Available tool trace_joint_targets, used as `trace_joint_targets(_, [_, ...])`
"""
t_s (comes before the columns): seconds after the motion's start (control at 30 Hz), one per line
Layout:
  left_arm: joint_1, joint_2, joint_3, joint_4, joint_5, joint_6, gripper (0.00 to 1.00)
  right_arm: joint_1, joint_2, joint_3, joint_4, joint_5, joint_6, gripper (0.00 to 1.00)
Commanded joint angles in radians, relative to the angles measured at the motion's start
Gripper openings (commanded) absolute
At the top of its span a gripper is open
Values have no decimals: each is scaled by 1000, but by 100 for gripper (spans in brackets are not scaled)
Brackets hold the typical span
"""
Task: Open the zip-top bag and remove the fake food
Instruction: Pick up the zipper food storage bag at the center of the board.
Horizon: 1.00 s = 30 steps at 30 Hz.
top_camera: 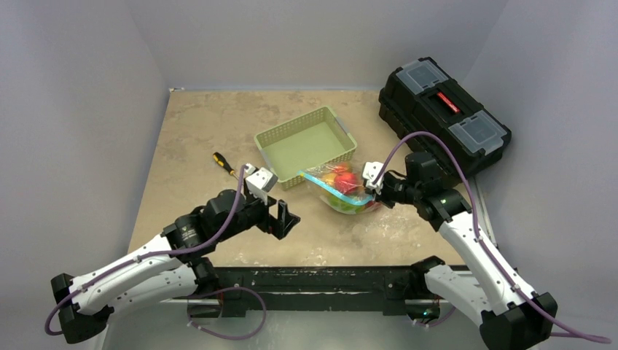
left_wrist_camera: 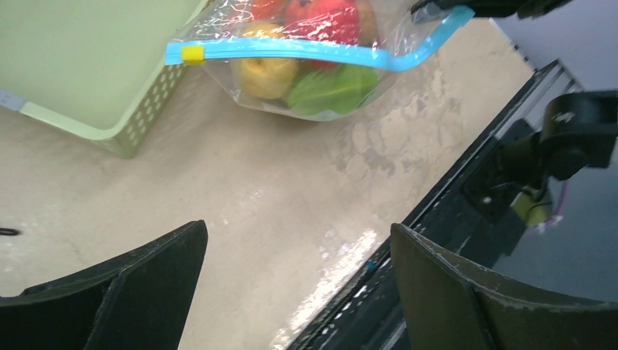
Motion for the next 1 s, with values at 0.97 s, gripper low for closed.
trace_joint_targets(0.97, [3, 80, 27, 37, 97, 627, 100, -29, 34, -5, 48, -35, 25, 0])
